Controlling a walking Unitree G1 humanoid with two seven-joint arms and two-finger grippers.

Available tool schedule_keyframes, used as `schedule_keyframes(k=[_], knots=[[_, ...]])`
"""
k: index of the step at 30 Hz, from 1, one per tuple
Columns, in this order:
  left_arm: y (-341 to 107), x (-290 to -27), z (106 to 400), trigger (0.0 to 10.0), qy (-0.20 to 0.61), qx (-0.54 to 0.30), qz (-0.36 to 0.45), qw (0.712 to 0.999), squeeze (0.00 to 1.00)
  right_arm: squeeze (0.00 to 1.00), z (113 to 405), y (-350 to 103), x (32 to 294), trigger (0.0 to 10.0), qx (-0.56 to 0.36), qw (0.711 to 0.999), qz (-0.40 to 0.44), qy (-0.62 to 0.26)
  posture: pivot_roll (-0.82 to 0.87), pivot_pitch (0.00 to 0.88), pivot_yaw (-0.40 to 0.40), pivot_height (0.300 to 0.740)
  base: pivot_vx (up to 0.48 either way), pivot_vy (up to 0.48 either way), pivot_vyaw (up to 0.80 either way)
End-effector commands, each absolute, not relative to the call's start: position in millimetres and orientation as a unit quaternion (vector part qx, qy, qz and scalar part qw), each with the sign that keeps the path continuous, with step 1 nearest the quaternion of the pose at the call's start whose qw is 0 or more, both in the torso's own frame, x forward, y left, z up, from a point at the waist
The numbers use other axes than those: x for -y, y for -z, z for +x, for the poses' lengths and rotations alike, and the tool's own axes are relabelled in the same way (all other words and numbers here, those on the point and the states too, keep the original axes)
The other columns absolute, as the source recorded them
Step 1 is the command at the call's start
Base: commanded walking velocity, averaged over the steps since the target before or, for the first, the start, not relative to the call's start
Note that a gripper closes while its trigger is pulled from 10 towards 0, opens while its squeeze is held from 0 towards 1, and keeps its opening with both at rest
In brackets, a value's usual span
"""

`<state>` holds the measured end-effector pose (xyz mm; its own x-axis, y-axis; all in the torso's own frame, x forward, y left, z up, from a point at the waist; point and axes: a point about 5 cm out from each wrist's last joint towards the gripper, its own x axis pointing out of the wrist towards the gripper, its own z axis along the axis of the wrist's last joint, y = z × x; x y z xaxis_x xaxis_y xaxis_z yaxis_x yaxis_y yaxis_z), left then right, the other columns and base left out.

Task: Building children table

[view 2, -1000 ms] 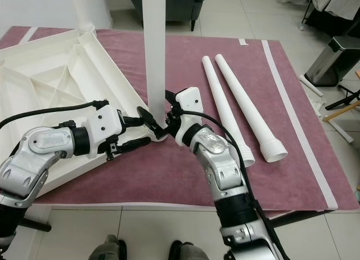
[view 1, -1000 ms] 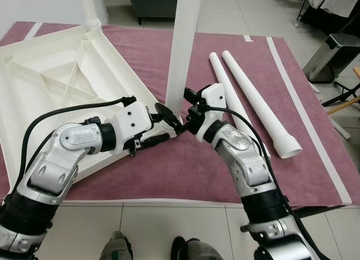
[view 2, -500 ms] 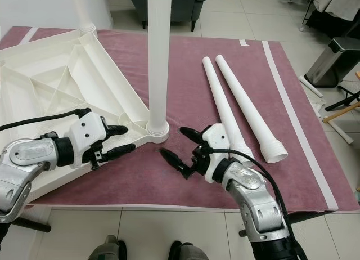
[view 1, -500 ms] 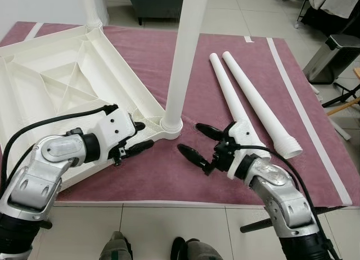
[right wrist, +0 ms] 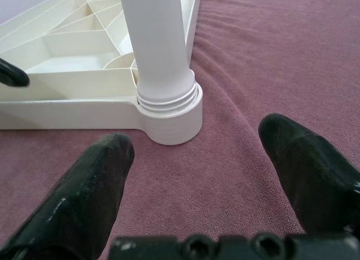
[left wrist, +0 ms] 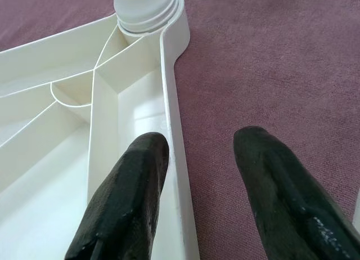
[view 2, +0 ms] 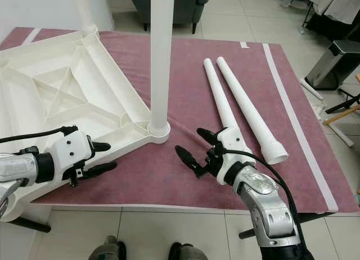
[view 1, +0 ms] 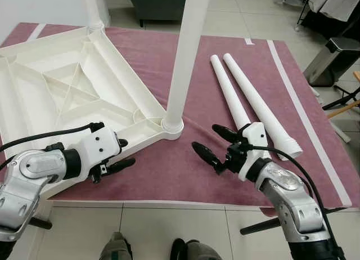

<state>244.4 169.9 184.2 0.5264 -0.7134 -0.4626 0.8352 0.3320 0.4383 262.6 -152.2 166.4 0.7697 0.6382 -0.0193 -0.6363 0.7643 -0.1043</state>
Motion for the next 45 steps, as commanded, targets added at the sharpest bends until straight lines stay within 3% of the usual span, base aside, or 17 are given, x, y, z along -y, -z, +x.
schedule_keyframes(k=[1, 4, 9, 11, 12, 13, 14, 15, 16, 22, 27, 36, 45], knots=[[-169.9, -178.0, 250.1, 10.0, 0.437, -0.123, 0.325, 0.83, 0.0, 0.0, 261.5, -165.6, 150.1, 10.0, 0.006, 0.939, -0.049, -0.341, 0.12, 0.131, -0.038, 0.74, 0.0, 0.0, 0.0], [-158.0, -183.3, 257.9, 9.7, 0.408, -0.147, 0.322, 0.841, 0.0, 0.0, 262.0, -165.0, 147.1, 10.0, 0.006, 0.938, -0.048, -0.344, 0.11, 0.134, -0.036, 0.74, 0.0, 0.0, 0.0], [-150.3, -187.3, 263.2, 10.0, 0.391, -0.163, 0.32, 0.847, 0.0, 0.0, 262.1, -164.9, 146.4, 10.0, 0.007, 0.938, -0.048, -0.343, 0.11, 0.138, -0.031, 0.74, 0.0, 0.0, 0.0], [-145.7, -190.5, 266.2, 9.6, 0.38, -0.173, 0.315, 0.852, 0.0, 0.0, 261.8, -165.4, 146.4, 10.0, 0.008, 0.939, -0.047, -0.341, 0.1, 0.14, -0.028, 0.74, 0.0, 0.0, 0.0], [-144.7, -191.8, 267.5, 7.7, 0.374, -0.176, 0.311, 0.856, 0.0, 0.0, 261.3, -165.6, 146.5, 10.0, 0.008, 0.939, -0.046, -0.34, 0.1, 0.142, -0.026, 0.74, 0.0, 0.0, 0.0], [-144.7, -191.8, 267.5, 7.7, 0.374, -0.176, 0.311, 0.856, 0.0, 0.0, 261.3, -165.6, 146.5, 10.0, 0.008, 0.939, -0.046, -0.34, 0.1, 0.142, -0.026, 0.74, 0.0, 0.0, 0.0], [-144.5, -192.3, 268.0, 1.8, 0.372, -0.177, 0.308, 0.857, 0.0, 0.0, 260.4, -165.3, 146.5, 10.0, 0.007, 0.939, -0.046, -0.339, 0.1, 0.143, -0.024, 0.74, 0.0, 0.0, 0.0], [-144.5, -192.3, 268.0, 1.8, 0.372, -0.177, 0.308, 0.857, 0.0, 0.0, 260.4, -165.3, 146.5, 10.0, 0.007, 0.939, -0.046, -0.339, 0.1, 0.143, -0.024, 0.74, 0.0, 0.0, 0.0], [-145.4, -191.8, 268.2, 0.0, 0.373, -0.175, 0.302, 0.86, 0.0, 0.0, 259.6, -164.7, 146.4, 10.0, 0.007, 0.94, -0.045, -0.339, 0.1, 0.144, -0.022, 0.74, 0.0, 0.0, 0.0], [-148.0, -189.4, 266.6, 0.0, 0.385, -0.17, 0.287, 0.861, 0.0, 0.0, 259.2, -162.6, 144.9, 10.0, 0.004, 0.941, -0.043, -0.337, 0.11, 0.145, -0.02, 0.74, 0.0, 0.0, 0.0], [-166.6, -179.4, 273.6, 0.0, 0.37, -0.139, 0.204, 0.896, 0.0, 0.0, 261.4, -159.5, 143.7, 10.0, -0.001, 0.942, -0.044, -0.334, 0.11, 0.151, -0.023, 0.74, 0.0, 0.0, 0.0], [-187.0, -168.3, 281.1, 0.0, 0.363, -0.103, 0.159, 0.912, 0.0, 0.0, 262.1, -139.7, 146.3, 10.0, -0.036, 0.945, -0.069, -0.317, 0.12, 0.155, -0.023, 0.74, 0.0, 0.0, 0.0], [-190.5, -130.3, 304.5, 0.0, 0.348, -0.11, 0.136, 0.921, 0.0, 0.0, 258.5, -122.9, 136.5, 10.0, -0.057, 0.942, -0.075, -0.321, 0.13, 0.167, -0.006, 0.74, 0.0, 0.0, 0.0]])
